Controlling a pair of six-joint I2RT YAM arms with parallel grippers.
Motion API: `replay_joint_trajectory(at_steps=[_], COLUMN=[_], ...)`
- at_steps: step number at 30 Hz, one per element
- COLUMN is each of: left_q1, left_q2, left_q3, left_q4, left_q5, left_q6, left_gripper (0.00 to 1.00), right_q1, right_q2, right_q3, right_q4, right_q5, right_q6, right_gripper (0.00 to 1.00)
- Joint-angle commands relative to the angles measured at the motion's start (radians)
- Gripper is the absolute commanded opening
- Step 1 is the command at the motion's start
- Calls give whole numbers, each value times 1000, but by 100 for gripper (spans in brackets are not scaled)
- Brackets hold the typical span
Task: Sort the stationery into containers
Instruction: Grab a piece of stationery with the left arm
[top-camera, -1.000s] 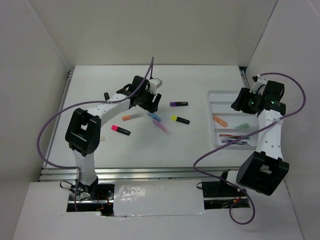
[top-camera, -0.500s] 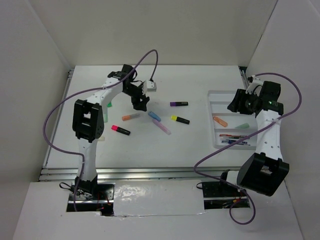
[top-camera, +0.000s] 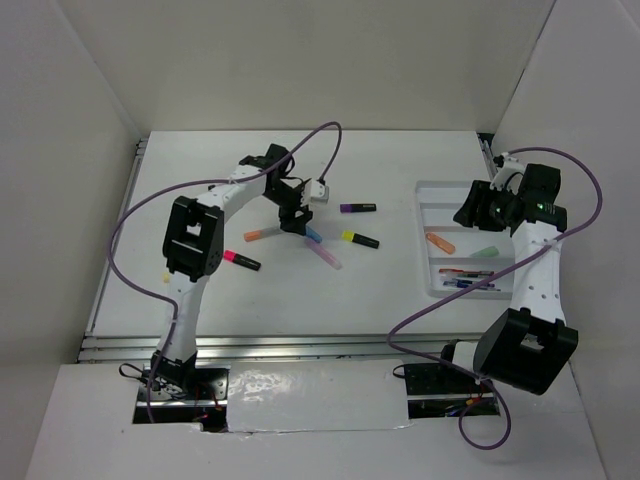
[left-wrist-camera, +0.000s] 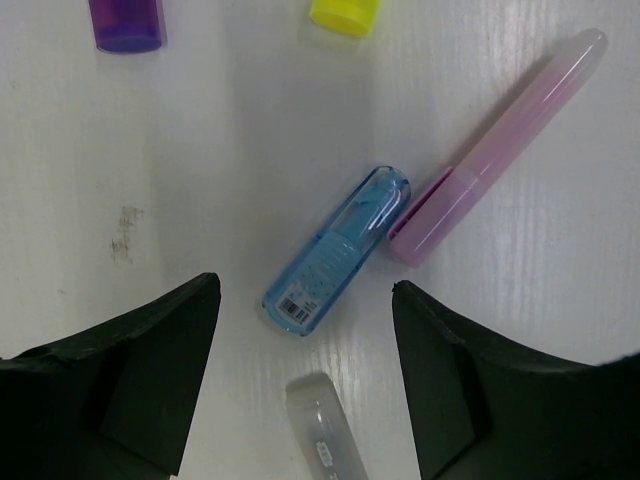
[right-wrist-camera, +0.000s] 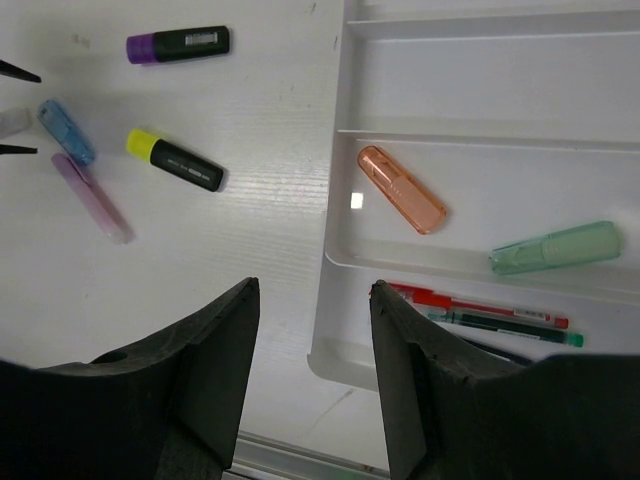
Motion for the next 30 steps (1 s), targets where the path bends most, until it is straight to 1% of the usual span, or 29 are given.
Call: replay_joint_trajectory(at_steps=[1,8,11,14,15,16,17,19,20,21,22,24,25,26,27,28,29,30], left_q1=[-12,-40,-45,-45,-45,-43,-42,-36,-25,-19,-6,1,6,7,6,-3,-9,-19], left_q2=[42,61,64,62,62,58,56,43,36,27,9,-19,-61,-89,-123,-195,-235,-319], left_q3=[30,-5,-27,-36,-37,-40,-42,-43,-43,-37,-36,-36,-40,-53,-91,-114,-143,-215], left_q4=[25,-1,8,17,27,34,42,73,86,106,117,146,152,163,177,206,226,253], left_q5=[3,-54,-83,-100,-103,-109,-115,-130,-134,-134,-140,-146,-128,-115,-103,-91,-71,-69], left_q6=[64,122,128,119,107,96,78,56,20,4,-17,-85,-124,-149,-175,-203,-255,-289], left_gripper=[81,79,74,64,56,51,44,38,32,30,26,22,19,18,17,16,15,14], right_q1=[5,7,13,24,27,36,41,54,70,80,102,125,157,172,189,203,222,254], right_q2=[-31,-30,-33,-44,-50,-53,-57,-71,-76,-85,-90,-96,-97,-99,-97,-97,-94,-90], right_q3=[1,18,21,21,21,21,21,21,21,19,18,16,13,10,1,-5,-11,-25], right_q4=[-24,-36,-38,-39,-42,-45,-45,-39,-36,-31,-21,-8,4,13,22,40,56,79], right_q5=[-25,-40,-45,-53,-56,-60,-60,-64,-70,-71,-82,-102,-119,-128,-142,-158,-171,-203], right_q6=[-16,-20,-22,-26,-28,-29,-28,-25,-20,-16,1,21,50,67,81,121,142,192], right_gripper=[55,55,55,55,55,55,55,55,55,55,55,55,55,55,55,55,55,56])
